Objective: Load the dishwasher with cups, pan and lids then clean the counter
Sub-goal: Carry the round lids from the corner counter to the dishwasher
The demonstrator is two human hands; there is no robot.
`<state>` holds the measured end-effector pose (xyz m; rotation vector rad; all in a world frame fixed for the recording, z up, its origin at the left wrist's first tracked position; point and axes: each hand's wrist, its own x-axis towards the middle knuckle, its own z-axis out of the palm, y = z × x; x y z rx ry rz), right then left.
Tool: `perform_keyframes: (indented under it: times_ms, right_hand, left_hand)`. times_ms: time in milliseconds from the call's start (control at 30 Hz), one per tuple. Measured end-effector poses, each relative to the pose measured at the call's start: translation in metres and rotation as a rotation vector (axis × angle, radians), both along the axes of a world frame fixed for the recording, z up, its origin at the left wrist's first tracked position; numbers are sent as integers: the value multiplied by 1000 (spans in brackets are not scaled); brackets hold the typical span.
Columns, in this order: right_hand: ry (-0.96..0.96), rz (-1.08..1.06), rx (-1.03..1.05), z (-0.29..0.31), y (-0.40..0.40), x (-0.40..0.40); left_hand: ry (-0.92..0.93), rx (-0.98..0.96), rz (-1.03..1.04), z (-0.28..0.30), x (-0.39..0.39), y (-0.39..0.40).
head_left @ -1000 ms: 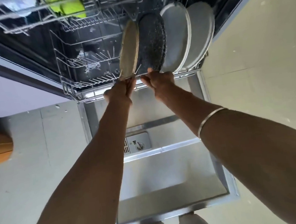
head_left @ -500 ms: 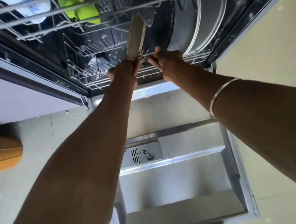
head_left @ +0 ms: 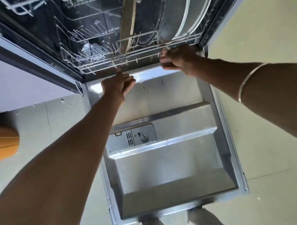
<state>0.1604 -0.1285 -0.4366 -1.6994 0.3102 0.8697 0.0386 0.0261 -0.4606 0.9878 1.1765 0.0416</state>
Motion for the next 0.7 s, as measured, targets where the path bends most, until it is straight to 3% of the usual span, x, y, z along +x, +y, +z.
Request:
perform_keyframes:
  times_ms: [200, 267, 333, 400, 600, 700]
  right_hand:
    - [-39, 52, -48, -15, -38, -67]
    - [-30, 158, -88, -21, -59, -96]
    - [92, 232, -94, -29, -87, -132]
    - [240, 193, -66, -39, -117, -173]
    - [447, 59, -192, -73, -201, -297]
    - [549, -156, -199, -85, -222, -351]
  left_hand:
    - [120, 24, -190, -2, -54, -56]
    - [145, 57, -322, -10, -84, -83]
    - [171, 32, -374, -22, -126, -116]
    - [228, -6, -359, -29, -177, -150]
    - [502, -410, -173, -61, -320, -231]
    - [536, -535, -16, -73, -360, -255]
